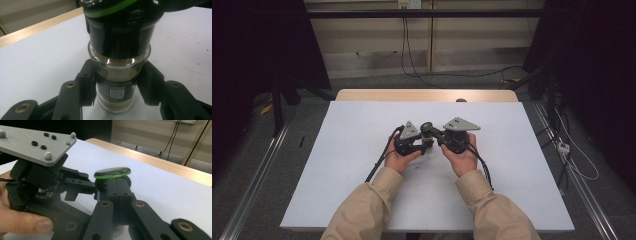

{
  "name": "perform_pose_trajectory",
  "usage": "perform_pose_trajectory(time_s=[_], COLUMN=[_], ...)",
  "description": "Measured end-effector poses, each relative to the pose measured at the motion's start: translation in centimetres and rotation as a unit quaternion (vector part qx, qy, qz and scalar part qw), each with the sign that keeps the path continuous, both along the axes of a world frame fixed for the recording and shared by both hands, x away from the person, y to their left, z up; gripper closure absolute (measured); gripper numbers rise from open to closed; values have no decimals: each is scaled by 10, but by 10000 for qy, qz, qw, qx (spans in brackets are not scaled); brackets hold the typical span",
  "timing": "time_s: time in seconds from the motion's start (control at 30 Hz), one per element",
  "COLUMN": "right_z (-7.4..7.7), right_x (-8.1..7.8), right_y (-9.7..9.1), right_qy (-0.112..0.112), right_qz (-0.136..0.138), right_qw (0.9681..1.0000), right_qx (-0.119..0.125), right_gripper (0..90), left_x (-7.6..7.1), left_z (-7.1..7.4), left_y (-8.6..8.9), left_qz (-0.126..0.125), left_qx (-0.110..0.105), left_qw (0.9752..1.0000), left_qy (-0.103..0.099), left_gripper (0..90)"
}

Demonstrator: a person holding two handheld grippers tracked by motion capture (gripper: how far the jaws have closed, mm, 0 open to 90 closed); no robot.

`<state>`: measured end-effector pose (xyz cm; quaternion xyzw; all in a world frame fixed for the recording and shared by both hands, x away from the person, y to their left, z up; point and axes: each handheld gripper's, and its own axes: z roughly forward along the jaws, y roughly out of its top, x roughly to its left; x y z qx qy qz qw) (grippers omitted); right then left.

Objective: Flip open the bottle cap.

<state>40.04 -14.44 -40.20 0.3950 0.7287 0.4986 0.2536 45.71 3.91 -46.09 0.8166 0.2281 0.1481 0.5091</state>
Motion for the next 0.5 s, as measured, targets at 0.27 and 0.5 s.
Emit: perform_pose_trajectory(time_s=[0.27, 0.5], right_z=[4, 4], right_x=[1, 1], right_y=[2, 3], right_qy=[-8, -1], right_qz=[-12, 15], right_qw=[10000, 10000], right_qx=[-33, -51], right_gripper=[900, 900], left_x=[0, 0], left_z=[0, 0], left_y=[0, 0], left_qz=[0, -2], left_qx=[10, 18], left_qw=[10000, 10000], left_qy=[-2, -7], left_gripper=[533, 533])
